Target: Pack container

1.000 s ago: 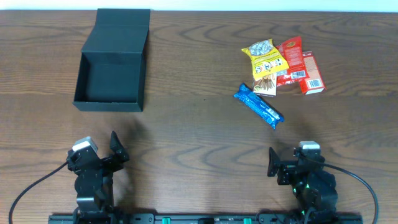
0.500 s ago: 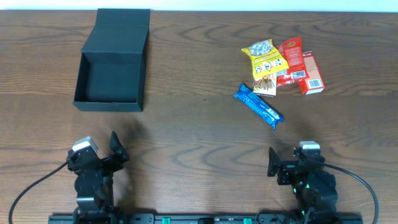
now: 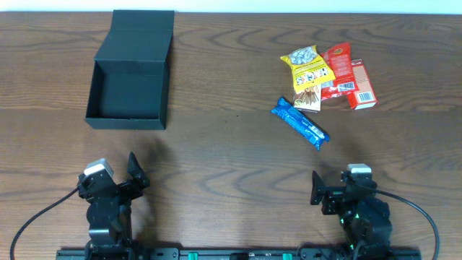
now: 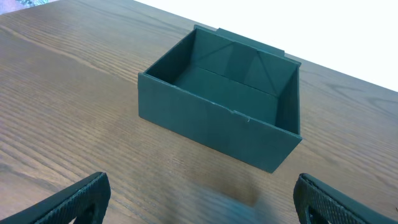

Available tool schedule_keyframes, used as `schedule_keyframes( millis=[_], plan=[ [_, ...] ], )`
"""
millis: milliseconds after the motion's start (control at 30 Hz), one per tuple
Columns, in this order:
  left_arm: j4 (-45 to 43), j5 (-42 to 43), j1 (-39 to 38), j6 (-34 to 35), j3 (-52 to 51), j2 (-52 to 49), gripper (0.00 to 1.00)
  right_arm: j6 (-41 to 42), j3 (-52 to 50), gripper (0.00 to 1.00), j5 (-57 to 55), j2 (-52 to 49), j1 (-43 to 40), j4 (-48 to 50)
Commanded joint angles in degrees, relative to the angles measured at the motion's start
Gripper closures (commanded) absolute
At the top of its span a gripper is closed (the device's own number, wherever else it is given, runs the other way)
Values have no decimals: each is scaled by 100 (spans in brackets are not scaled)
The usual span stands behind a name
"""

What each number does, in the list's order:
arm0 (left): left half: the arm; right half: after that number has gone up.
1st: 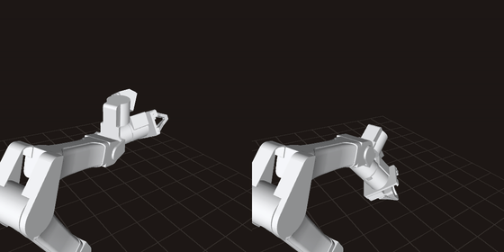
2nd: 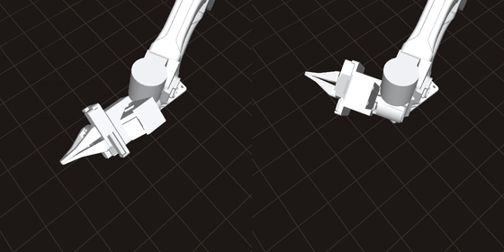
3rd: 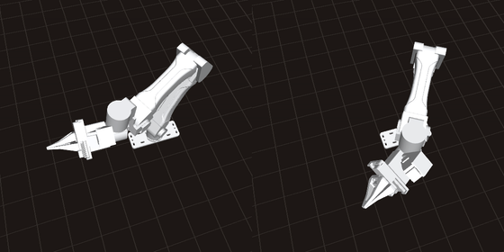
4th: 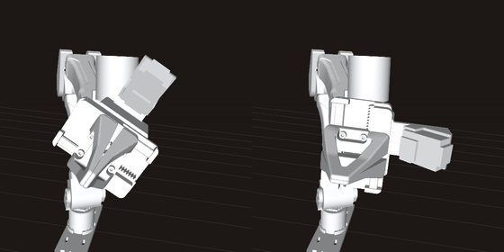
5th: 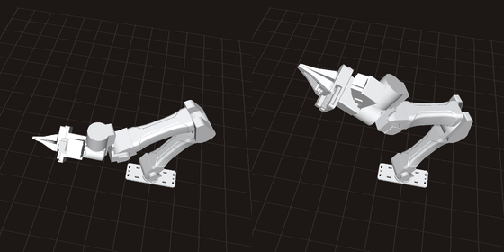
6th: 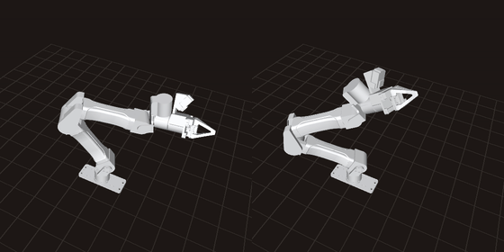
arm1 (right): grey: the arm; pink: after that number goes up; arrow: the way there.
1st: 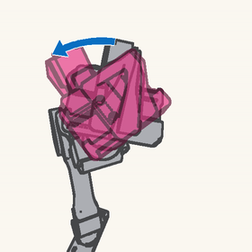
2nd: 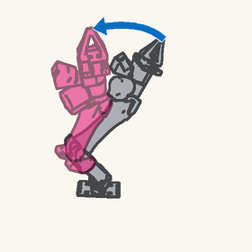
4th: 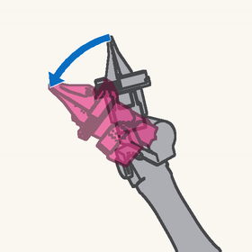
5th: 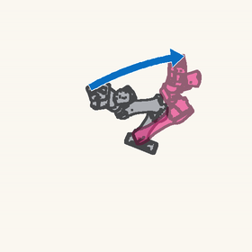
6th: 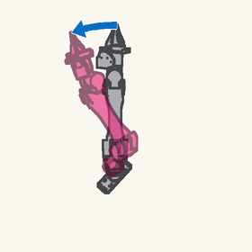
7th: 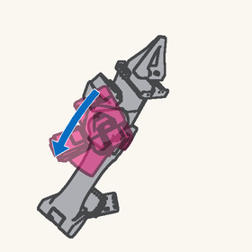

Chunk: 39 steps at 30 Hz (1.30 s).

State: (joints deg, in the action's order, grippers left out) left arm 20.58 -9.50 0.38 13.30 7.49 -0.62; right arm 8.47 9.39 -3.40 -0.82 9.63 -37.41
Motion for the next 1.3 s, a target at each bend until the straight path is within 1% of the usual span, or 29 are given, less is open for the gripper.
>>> schedule_keyframes(
  millis=[0, 67, 167, 233, 267, 333, 367, 400, 467, 533, 633, 767, 833, 933, 1067, 1133, 1267],
  plan=[
    [37, -111, 39, 2, -120, 33, 5, -39, -46, 1, 0, 50, 52, -9],
    [37, -155, 39, -2, -120, 33, 5, -39, -46, 1, 0, 50, 52, -9],
    [9, -483, 39, 4, -120, 33, 5, -39, -46, 1, 0, 50, 52, -9],
    [-151, -507, 39, 9, -118, 33, 5, -39, -46, 1, 0, 50, 52, -9],
    [-256, -463, 37, 122, -107, 33, 5, -39, -46, 1, 0, 50, 52, -9],
    [-448, -295, 35, 584, -35, 33, 5, -39, -46, 1, 0, 50, 52, -9],
    [-654, -42, 35, 918, 39, 33, 5, -39, -46, 1, 0, 50, 52, -9],
    [-885, 201, 35, 1058, 76, 33, 5, -39, -46, 1, 0, 50, 52, -9],
    [-1528, 769, 35, 1095, 87, 31, 5, -39, -46, 1, 0, 50, 52, -9],
    [-1923, 1056, 35, 962, 87, -26, 5, -39, -46, 1, 0, 50, 52, -9],
    [-2199, 1432, 35, 452, 101, -391, 5, -39, -46, 1, 0, 50, 52, -9],
    [-2754, 1456, 35, 9, 234, -1320, 5, -39, -46, 1, 0, 50, 52, -9],
    [-2837, 1624, 35, -101, 509, -1895, 5, -39, -46, 1, 0, 50, 52, -9],
    [-2839, 1703, 35, -332, 1045, -2752, 5, -39, -46, 1, 0, 50, 52, -9],
    [-2616, 1849, 35, -778, 2114, -4186, 5, -39, -46, 1, 0, 50, 52, -9],
    [-1919, 2162, 33, -981, 3126, -5285, 5, -39, -46, 1, 0, 50, 52, -9],
    [-236, 2177, 31, -1231, 4704, -6843, 5, -39, -46, 1, 0, 50, 52, -9]
  ],
)
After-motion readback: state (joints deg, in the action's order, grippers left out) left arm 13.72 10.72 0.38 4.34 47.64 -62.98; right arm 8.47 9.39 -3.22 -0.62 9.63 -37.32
